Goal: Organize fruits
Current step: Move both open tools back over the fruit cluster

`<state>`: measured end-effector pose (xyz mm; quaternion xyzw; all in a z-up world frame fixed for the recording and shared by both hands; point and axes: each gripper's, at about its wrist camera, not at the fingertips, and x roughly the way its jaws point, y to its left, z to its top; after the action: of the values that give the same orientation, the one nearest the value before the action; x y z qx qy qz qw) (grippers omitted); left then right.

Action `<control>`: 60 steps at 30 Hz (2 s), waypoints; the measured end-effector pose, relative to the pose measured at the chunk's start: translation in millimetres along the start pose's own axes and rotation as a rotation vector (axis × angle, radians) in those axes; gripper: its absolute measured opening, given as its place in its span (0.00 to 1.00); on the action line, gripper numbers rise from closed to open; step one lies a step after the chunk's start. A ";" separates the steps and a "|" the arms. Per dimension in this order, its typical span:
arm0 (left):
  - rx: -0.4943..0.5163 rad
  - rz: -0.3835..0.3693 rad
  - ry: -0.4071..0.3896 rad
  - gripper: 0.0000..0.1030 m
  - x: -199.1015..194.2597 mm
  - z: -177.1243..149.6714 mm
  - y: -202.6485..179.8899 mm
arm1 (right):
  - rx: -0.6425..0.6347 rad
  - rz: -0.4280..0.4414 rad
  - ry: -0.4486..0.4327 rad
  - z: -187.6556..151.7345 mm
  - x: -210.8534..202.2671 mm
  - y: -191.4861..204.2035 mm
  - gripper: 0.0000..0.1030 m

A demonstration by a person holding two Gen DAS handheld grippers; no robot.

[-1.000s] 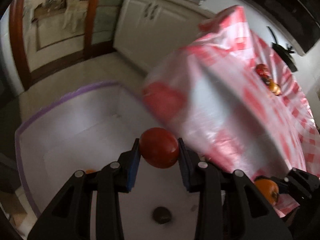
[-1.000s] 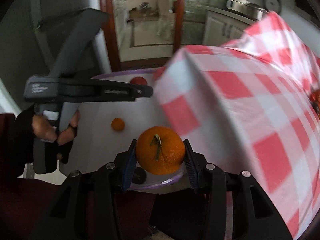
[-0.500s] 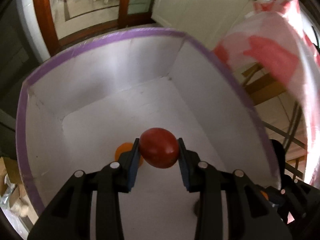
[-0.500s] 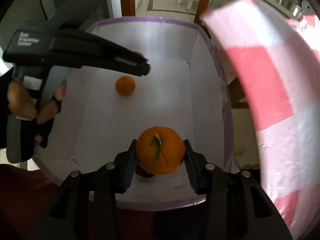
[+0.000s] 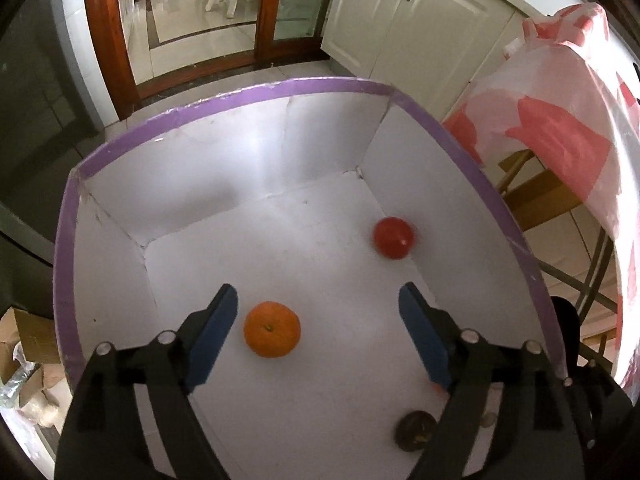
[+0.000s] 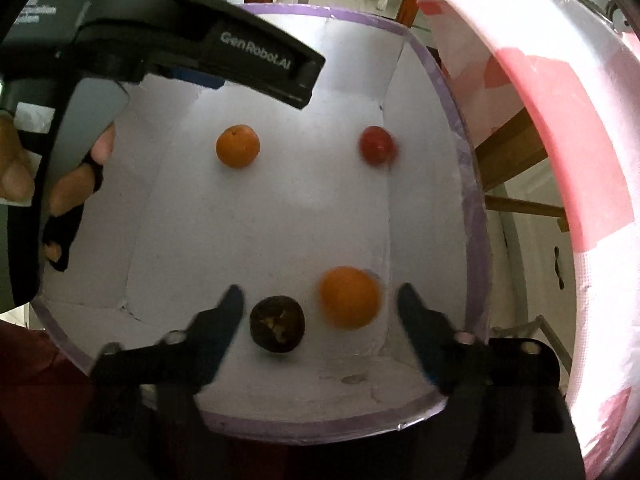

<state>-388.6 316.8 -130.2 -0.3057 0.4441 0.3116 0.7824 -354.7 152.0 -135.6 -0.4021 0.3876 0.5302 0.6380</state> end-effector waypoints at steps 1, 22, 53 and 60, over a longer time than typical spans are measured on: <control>-0.010 -0.003 0.000 0.88 -0.1 0.8 0.7 | -0.001 -0.004 -0.005 -5.4 -2.2 -1.8 0.81; -0.055 0.003 -0.235 0.93 -67.6 31.7 -3.3 | 0.067 0.111 -0.306 2.9 -114.0 -36.9 0.84; 0.656 -0.462 -0.101 0.99 -16.6 90.6 -488.6 | 1.321 -0.380 -0.468 -238.7 -206.3 -449.0 0.84; 0.609 -0.573 -0.066 0.99 -10.3 96.5 -487.7 | 1.349 -0.377 -0.496 -236.1 -188.9 -528.2 0.84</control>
<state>26.1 85.7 17.7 -0.1617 0.3877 -0.0546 0.9058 125.2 -195.5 3.5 0.1489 0.3978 0.1337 0.8954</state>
